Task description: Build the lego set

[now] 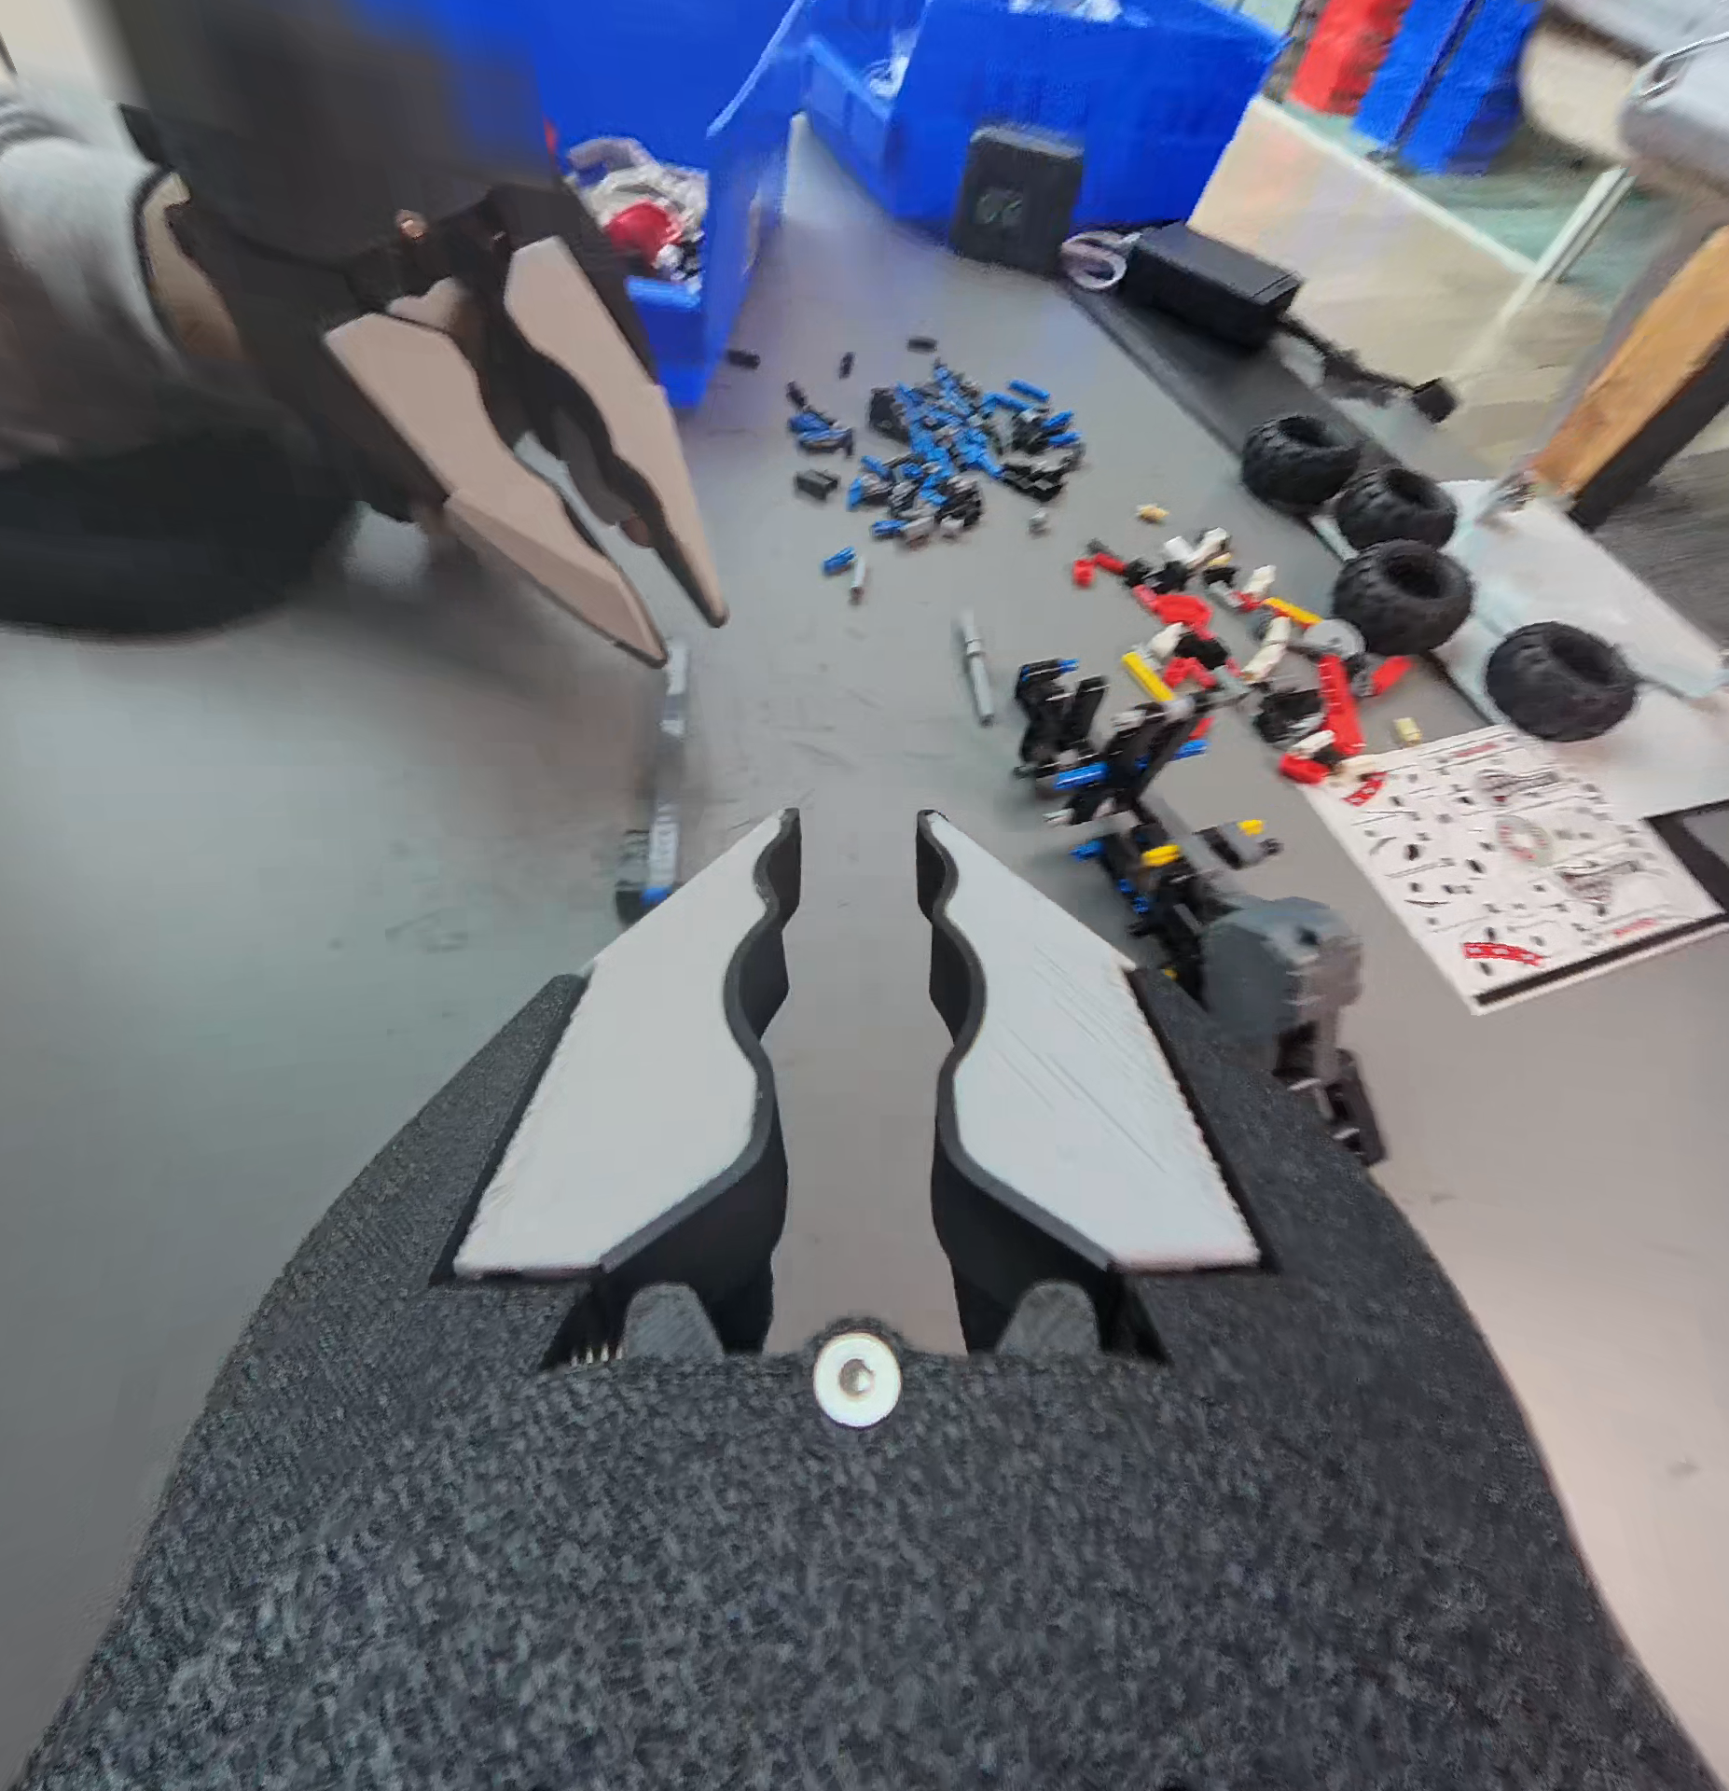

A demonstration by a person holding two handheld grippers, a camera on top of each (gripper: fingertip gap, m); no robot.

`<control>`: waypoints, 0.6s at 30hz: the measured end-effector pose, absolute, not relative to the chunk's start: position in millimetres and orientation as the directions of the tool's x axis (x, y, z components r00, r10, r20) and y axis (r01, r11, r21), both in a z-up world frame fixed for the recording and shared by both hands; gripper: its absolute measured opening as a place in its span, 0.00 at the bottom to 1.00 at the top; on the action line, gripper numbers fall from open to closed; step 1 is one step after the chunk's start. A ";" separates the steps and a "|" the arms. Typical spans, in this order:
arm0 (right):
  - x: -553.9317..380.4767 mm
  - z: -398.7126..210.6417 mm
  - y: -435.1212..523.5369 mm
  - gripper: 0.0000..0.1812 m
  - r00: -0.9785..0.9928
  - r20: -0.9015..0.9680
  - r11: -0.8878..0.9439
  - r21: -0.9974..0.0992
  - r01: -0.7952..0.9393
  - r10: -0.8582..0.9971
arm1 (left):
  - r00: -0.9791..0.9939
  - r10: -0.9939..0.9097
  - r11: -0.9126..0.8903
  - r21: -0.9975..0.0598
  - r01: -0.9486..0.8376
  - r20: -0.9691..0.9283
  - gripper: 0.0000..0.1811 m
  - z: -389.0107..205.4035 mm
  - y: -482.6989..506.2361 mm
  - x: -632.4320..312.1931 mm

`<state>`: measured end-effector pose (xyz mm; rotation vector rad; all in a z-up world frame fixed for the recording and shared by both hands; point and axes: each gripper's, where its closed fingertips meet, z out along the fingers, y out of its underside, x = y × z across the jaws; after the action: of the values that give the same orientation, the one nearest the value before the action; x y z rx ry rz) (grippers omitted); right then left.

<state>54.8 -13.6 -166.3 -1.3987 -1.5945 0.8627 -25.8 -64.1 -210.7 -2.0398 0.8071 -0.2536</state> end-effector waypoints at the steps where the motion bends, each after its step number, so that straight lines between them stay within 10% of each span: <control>1: 52.4 -152.2 2.6 0.12 0.014 0.158 0.140 -0.912 0.386 0.987 | 0.800 -0.592 -0.379 -0.842 -0.384 -0.098 0.14 -201.5 -59.0 -30.2; 7: 25.6 -61.8 118.7 0.16 0.323 0.200 0.141 -0.970 0.198 0.925 | 0.896 -0.433 -0.224 -0.975 -0.003 0.097 0.23 -139.8 -39.8 -64.3; 18: -74.8 -23.3 328.7 0.17 0.562 0.312 0.163 -0.940 0.300 0.766 | 0.957 -0.273 -0.141 -0.980 -0.138 -0.095 0.20 -51.7 49.8 -109.5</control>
<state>-74.8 328.7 -23.3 -1.4202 -0.9845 0.4238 -109.5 49.8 -51.7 -1.7182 0.3110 -0.1207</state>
